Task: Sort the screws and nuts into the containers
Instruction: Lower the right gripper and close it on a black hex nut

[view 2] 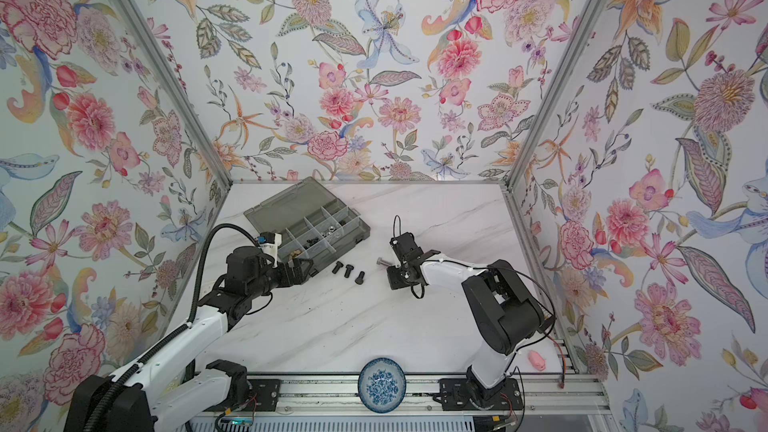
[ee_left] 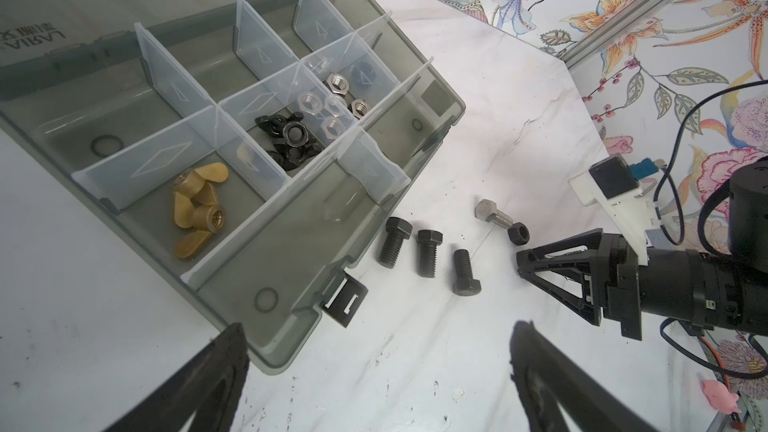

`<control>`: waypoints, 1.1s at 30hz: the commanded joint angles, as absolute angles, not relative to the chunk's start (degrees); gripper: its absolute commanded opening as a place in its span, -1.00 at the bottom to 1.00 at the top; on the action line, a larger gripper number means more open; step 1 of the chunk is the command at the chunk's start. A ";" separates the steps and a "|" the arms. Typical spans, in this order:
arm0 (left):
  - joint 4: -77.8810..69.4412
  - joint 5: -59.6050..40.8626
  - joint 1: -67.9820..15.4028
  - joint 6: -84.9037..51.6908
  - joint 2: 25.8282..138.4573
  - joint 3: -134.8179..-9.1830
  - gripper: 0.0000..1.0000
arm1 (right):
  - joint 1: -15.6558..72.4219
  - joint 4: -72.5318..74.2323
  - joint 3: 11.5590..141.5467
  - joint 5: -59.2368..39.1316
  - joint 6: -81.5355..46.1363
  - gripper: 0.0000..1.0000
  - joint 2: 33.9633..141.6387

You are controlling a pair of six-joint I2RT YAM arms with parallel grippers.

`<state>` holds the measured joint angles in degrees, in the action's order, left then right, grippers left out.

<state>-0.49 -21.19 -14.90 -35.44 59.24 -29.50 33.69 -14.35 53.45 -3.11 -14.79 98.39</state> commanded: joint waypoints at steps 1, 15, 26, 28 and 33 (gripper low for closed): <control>0.19 -21.08 -14.24 -35.69 58.98 -29.64 0.99 | 34.10 -15.85 53.49 -2.26 -12.75 -0.08 100.02; 0.63 -20.52 -14.25 -35.16 59.41 -30.10 0.99 | 34.73 -15.91 53.60 -1.07 -10.83 -0.13 102.04; 0.76 -20.47 -14.31 -34.89 59.73 -30.39 0.99 | 34.80 -16.98 52.91 -1.08 -10.53 -0.42 100.41; 0.77 -20.41 -14.26 -34.91 59.85 -30.41 0.99 | 34.74 -16.98 52.86 -1.46 -10.50 -0.54 99.91; 0.67 -20.56 -14.31 -34.96 59.68 -30.37 0.99 | 34.54 -16.99 53.09 -4.45 -9.52 -0.72 97.30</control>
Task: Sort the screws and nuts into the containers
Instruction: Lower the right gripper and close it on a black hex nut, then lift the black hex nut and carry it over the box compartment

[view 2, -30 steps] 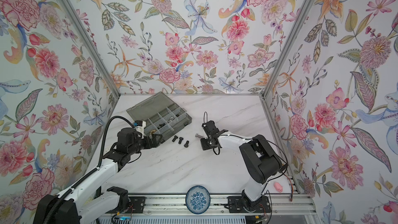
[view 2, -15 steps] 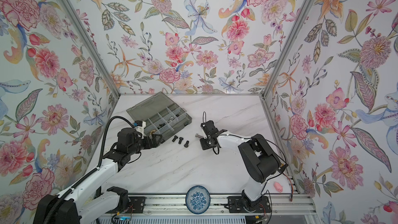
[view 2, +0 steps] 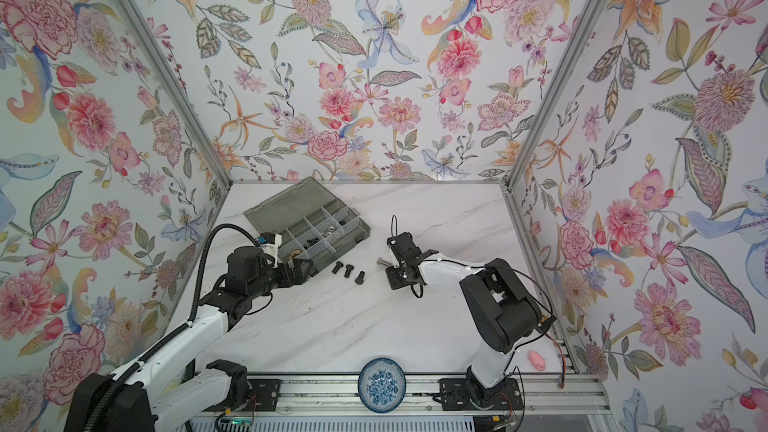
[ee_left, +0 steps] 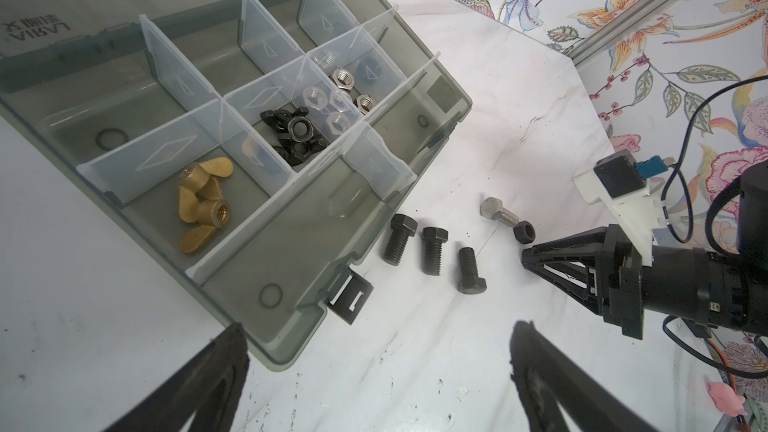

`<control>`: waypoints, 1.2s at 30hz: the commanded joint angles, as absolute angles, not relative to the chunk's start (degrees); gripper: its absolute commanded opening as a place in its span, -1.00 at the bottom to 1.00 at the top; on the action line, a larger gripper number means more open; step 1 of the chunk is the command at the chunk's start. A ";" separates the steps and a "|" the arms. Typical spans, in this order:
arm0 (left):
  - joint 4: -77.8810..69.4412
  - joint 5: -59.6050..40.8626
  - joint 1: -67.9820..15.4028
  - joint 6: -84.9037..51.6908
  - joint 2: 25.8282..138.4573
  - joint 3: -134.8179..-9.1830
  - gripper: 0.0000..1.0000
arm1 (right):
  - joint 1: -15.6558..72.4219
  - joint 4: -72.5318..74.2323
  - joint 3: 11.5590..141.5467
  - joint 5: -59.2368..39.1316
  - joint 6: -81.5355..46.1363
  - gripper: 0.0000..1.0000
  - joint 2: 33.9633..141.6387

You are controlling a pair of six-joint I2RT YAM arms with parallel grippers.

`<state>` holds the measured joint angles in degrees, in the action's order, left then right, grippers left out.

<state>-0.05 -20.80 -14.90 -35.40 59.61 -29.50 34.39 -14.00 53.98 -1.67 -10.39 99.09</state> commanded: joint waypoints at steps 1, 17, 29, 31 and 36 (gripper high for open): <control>0.66 -20.61 -14.29 -34.92 59.66 -30.36 0.99 | 34.58 -16.90 53.23 -5.13 -9.18 -0.72 96.78; -0.24 -21.73 -14.28 -33.65 60.81 -31.88 0.99 | 34.04 -15.58 68.40 -11.34 -2.37 -0.76 93.98; 0.01 -22.52 -14.27 -33.12 60.87 -32.72 0.98 | 32.80 -12.37 90.60 -10.23 -1.79 -0.74 109.38; -0.81 -22.86 -14.19 -33.39 61.00 -32.36 0.99 | 32.87 -12.09 93.98 -10.55 -2.47 -0.73 112.28; -1.72 -23.13 -14.23 -33.88 61.82 -32.08 0.99 | 32.92 -9.26 99.78 -11.83 -5.21 -0.73 119.20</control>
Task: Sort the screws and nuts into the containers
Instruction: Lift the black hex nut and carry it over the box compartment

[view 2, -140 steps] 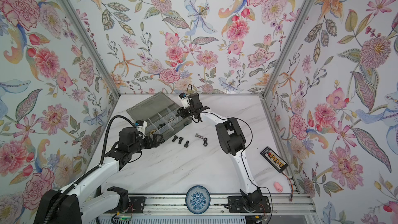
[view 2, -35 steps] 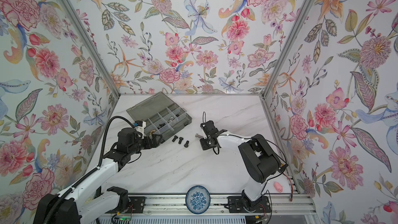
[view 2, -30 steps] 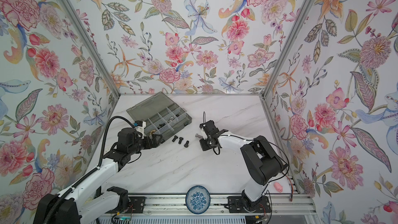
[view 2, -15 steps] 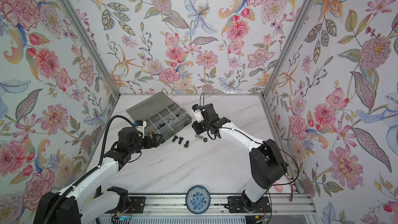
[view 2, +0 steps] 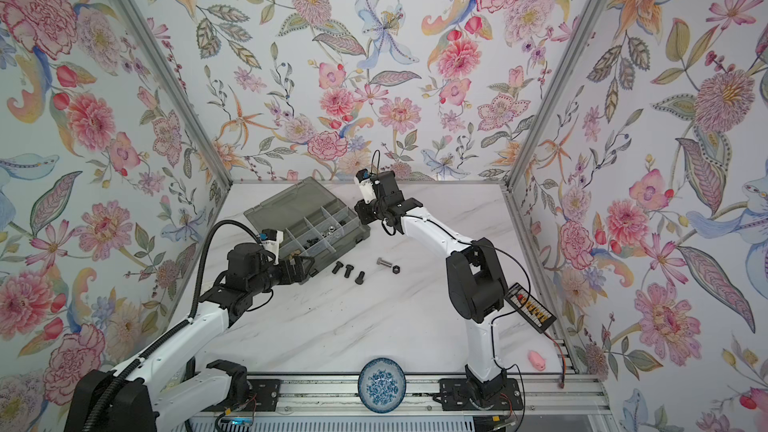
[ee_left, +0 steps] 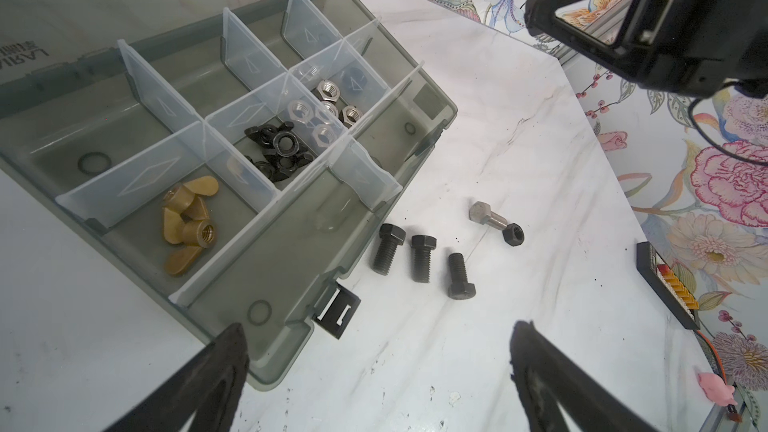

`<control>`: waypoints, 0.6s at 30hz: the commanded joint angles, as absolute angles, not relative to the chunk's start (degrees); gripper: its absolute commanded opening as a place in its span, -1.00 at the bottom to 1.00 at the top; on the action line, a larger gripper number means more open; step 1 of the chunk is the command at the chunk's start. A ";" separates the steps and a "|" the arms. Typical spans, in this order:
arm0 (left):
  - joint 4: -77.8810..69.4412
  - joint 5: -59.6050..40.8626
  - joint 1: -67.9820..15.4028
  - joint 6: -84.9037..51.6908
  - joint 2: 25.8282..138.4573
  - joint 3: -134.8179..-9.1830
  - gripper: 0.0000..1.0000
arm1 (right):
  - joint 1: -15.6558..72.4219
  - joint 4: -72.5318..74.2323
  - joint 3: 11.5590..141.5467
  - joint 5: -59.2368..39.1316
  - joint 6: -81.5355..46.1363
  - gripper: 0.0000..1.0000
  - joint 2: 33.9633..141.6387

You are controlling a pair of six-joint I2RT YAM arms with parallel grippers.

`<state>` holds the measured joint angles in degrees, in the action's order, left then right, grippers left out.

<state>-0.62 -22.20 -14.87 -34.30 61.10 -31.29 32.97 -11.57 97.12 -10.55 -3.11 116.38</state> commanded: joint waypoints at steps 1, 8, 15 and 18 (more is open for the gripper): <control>-1.92 -23.20 -14.26 -34.00 61.89 -32.08 0.99 | 33.03 -8.47 100.44 -12.01 -5.95 -0.73 120.28; -2.47 -23.71 -14.23 -34.30 62.14 -32.17 0.99 | 33.16 -3.34 103.83 -13.32 -9.42 -0.69 126.95; -2.46 -23.64 -14.26 -34.45 62.48 -32.28 0.99 | 33.55 -3.05 108.70 -15.00 -11.29 -0.65 132.60; -2.32 -23.61 -14.25 -34.51 62.44 -32.52 0.99 | 33.91 -2.99 109.78 -15.06 -11.73 -0.60 134.17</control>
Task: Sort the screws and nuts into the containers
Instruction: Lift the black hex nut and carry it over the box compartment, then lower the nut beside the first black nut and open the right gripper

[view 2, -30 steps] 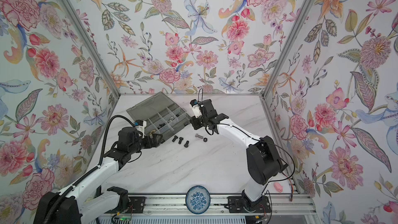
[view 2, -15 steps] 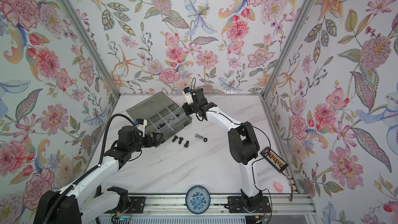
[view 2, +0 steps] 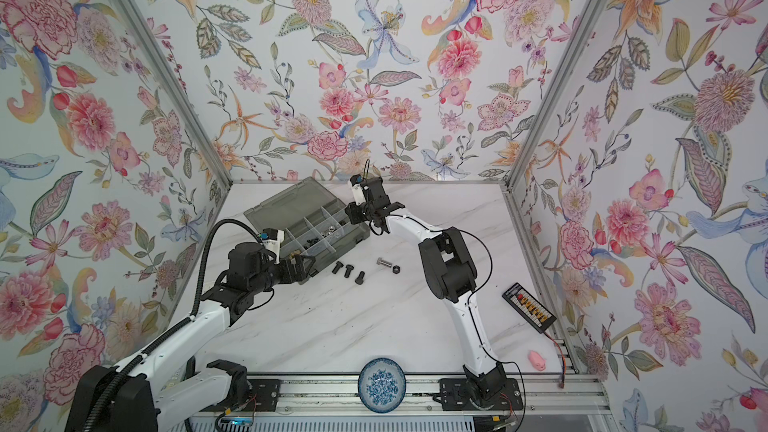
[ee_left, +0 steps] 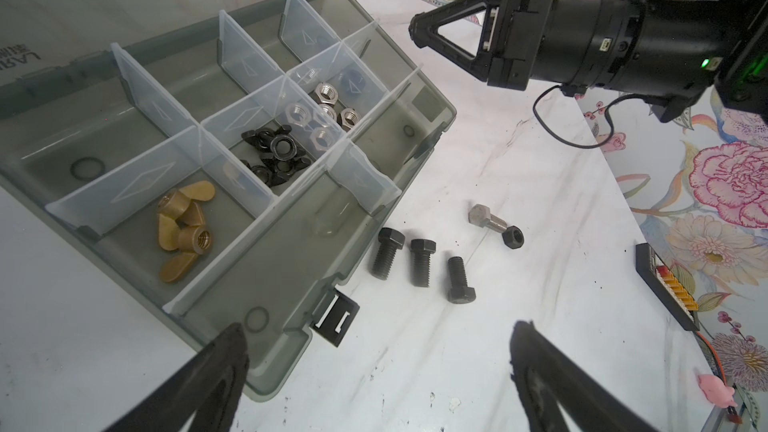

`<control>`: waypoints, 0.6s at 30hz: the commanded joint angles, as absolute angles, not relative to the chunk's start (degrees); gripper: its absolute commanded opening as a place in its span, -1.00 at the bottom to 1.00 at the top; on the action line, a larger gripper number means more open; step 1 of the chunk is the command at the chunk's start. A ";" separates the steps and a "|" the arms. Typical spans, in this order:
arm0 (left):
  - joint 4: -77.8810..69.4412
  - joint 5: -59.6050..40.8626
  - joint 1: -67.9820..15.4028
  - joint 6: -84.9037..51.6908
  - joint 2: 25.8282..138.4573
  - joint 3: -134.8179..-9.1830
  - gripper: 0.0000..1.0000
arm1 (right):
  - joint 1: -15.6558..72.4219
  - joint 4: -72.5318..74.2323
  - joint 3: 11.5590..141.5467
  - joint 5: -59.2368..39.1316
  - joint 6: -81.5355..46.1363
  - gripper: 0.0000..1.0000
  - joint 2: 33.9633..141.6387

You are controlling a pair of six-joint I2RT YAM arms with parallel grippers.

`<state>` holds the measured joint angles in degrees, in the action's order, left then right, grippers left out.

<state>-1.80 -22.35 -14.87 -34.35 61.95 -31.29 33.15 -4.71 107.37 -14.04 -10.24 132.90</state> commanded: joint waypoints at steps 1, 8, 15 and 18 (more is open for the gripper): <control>-2.29 -23.65 -14.27 -34.53 62.46 -32.47 0.98 | 34.04 -3.00 110.06 -15.00 -12.02 -0.59 134.59; -1.94 -23.56 -14.32 -34.39 62.19 -32.24 0.99 | 34.10 -3.11 109.98 -14.51 -13.26 -0.40 135.52; -2.19 -23.55 -14.27 -34.37 62.57 -32.52 0.99 | 34.02 -3.33 110.40 -14.55 -13.53 -0.38 136.63; -2.03 -23.67 -14.26 -34.29 62.89 -32.68 0.99 | 33.93 -3.70 110.60 -14.93 -13.69 -0.36 136.85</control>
